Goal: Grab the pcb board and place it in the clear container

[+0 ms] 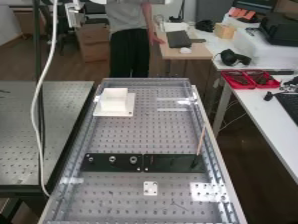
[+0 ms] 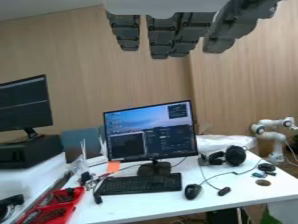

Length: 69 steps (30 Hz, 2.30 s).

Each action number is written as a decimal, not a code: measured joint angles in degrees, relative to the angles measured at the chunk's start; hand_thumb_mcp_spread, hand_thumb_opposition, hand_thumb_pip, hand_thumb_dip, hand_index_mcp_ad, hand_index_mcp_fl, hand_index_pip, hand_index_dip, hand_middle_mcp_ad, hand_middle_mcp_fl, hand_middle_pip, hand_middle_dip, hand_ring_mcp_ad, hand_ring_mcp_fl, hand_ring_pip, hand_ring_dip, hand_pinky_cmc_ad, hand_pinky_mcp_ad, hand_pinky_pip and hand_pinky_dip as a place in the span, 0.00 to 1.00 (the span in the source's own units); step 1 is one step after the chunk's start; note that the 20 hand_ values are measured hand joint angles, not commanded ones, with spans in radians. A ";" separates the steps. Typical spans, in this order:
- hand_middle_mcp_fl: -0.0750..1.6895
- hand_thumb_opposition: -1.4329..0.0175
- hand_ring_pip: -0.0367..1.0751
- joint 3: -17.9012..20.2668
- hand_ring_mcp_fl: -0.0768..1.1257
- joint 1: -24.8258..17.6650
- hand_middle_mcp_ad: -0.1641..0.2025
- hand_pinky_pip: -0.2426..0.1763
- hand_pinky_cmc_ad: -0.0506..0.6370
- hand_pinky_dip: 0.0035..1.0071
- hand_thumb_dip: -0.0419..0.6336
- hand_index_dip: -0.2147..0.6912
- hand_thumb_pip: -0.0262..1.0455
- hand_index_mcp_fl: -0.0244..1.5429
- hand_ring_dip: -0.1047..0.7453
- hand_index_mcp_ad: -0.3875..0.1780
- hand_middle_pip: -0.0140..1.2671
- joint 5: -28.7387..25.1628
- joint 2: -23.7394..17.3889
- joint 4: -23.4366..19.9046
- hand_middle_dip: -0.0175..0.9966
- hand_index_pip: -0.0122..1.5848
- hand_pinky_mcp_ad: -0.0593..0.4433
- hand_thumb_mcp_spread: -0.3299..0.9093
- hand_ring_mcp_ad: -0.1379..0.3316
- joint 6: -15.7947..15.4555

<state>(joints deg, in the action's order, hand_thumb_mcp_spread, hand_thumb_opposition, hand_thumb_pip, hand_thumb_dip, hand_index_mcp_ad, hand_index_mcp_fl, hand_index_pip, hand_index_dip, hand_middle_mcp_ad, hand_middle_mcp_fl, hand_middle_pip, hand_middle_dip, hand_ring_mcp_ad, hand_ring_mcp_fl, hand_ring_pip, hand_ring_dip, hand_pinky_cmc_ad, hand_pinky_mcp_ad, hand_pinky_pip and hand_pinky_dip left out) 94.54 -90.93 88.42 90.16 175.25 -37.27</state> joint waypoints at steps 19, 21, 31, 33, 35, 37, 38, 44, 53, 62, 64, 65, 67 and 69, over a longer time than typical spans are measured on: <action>0.04 0.48 0.13 6.47 0.10 -2.38 0.82 0.32 0.46 0.31 0.07 0.29 0.24 0.04 0.09 0.78 0.13 -8.33 2.26 -7.11 0.04 0.05 0.54 0.34 0.63 5.17; 0.04 0.47 0.13 7.10 0.10 -2.69 0.82 0.32 0.48 0.33 0.07 0.30 0.24 0.03 0.09 0.81 0.13 -9.66 2.66 -7.99 0.04 0.05 0.54 0.35 0.67 5.53; 0.05 0.47 0.13 11.52 0.10 -4.66 0.82 0.28 0.48 0.38 0.07 0.34 0.26 0.03 0.09 0.81 0.13 -18.02 4.38 -15.07 0.04 0.05 0.55 0.38 0.71 7.49; 0.05 0.47 0.12 12.68 0.10 -5.19 0.82 0.28 0.48 0.41 0.06 0.36 0.25 0.03 0.08 0.81 0.13 -20.12 4.97 -16.95 0.04 0.06 0.55 0.38 0.71 8.92; 0.05 0.47 0.12 14.07 0.10 -5.87 0.82 0.28 0.48 0.42 0.06 0.37 0.27 0.03 0.08 0.81 0.13 -22.62 5.81 -19.25 0.04 0.05 0.55 0.40 0.72 10.51; 0.05 0.47 0.12 14.67 0.10 -6.24 0.82 0.28 0.48 0.42 0.07 0.39 0.31 0.03 0.08 0.81 0.13 -23.88 6.29 -20.30 0.04 0.05 0.55 0.42 0.72 11.44; 0.05 0.48 0.12 15.01 0.10 -6.47 0.82 0.28 0.48 0.44 0.07 0.40 0.31 0.03 0.08 0.81 0.13 -24.79 6.62 -20.94 0.04 0.05 0.55 0.42 0.72 12.03; 0.05 0.48 0.12 16.98 0.09 -8.28 0.82 0.28 0.48 0.47 0.07 0.49 0.33 0.03 0.08 0.81 0.13 -32.28 8.65 -25.69 0.04 0.05 0.55 0.47 0.72 14.15; 0.05 0.47 0.12 18.66 0.08 -10.62 0.82 0.28 0.48 0.50 0.14 0.56 0.40 0.08 0.08 0.78 0.13 -42.39 11.88 -30.87 0.04 0.06 0.54 0.50 0.72 14.11; 0.04 0.47 0.12 18.60 0.06 -11.99 0.82 0.28 0.48 0.51 0.26 0.53 0.49 0.08 0.08 0.73 0.13 -49.24 15.22 -31.97 0.06 0.28 0.55 0.53 0.72 15.74; 0.04 0.45 0.12 18.23 0.06 -12.20 0.83 0.28 0.48 0.51 0.27 0.51 0.53 0.08 0.08 0.73 0.13 -50.62 15.88 -31.51 0.08 0.37 0.55 0.53 0.72 15.70; 0.04 0.46 0.12 18.00 0.06 -12.33 0.83 0.28 0.48 0.51 0.30 0.49 0.54 0.08 0.08 0.73 0.13 -51.44 16.27 -31.29 0.08 0.44 0.54 0.54 0.72 15.68; 0.04 0.44 0.11 17.74 0.06 -12.49 0.83 0.28 0.48 0.51 0.32 0.46 0.55 0.08 0.08 0.73 0.13 -52.54 16.77 -31.12 0.08 0.54 0.55 0.55 0.72 15.69; 0.04 0.44 0.12 17.54 0.06 -12.62 0.83 0.27 0.48 0.51 0.33 0.44 0.55 0.07 0.08 0.70 0.13 -53.42 17.17 -31.08 0.09 0.64 0.55 0.55 0.72 15.62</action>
<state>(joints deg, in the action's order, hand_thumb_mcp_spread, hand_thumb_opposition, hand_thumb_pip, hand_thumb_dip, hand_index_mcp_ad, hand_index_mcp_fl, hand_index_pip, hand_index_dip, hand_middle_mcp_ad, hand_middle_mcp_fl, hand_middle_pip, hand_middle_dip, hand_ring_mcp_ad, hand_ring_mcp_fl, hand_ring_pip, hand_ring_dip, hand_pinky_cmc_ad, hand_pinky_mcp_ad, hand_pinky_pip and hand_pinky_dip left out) 112.08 -103.55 35.00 107.34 144.17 -21.65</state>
